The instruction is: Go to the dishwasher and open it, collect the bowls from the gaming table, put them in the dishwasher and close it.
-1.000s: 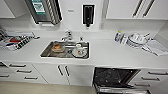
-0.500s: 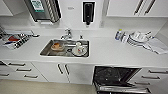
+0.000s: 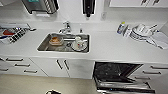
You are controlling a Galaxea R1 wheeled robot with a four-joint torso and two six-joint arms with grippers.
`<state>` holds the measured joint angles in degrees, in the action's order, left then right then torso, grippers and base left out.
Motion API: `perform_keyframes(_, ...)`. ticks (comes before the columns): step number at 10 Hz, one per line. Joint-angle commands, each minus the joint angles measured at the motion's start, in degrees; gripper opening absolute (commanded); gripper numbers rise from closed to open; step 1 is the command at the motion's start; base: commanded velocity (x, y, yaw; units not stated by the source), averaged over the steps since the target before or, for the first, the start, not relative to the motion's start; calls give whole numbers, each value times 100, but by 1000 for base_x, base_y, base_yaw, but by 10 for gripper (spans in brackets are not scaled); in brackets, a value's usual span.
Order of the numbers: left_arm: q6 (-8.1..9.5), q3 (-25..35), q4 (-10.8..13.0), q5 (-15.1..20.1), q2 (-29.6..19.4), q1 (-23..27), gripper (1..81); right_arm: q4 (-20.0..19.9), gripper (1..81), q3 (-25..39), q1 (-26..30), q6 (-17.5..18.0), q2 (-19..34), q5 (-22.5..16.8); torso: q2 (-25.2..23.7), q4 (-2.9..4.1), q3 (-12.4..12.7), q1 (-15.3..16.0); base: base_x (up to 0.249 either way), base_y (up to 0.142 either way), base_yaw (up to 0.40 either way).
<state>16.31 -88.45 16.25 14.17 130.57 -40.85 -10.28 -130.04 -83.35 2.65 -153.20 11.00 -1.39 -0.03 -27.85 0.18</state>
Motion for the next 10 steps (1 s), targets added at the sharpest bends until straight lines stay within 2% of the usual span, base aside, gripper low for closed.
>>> perform_keyframes(1,38,453,-569,1141,-32,1540,10,25,10,85,-47,8,129,-432,0,0,-2,0,0,0,0)
perform_keyframes(3,74,434,-579,1062,233,1953,10,26,10,67,-38,8,103,-432,2,0,-2,2,0,0,0)
perform_keyframes(4,188,425,-562,992,365,2119,10,35,10,58,-38,8,85,-432,5,0,-2,2,0,0,0)
perform_keyframes(6,382,302,-570,280,664,2340,10,26,10,41,-29,8,85,-432,5,0,-5,2,0,0,0)
perform_keyframes(7,487,144,-579,104,927,2471,10,17,10,41,-29,8,85,-432,7,0,-5,5,0,0,0)
perform_keyframes(9,688,-179,-579,86,1539,2743,10,9,10,41,-11,8,68,-440,7,0,-7,6,0,0,0)
perform_keyframes(10,724,-356,-571,122,1856,2850,10,8,10,50,-3,8,59,-440,9,0,-7,6,0,0,0)
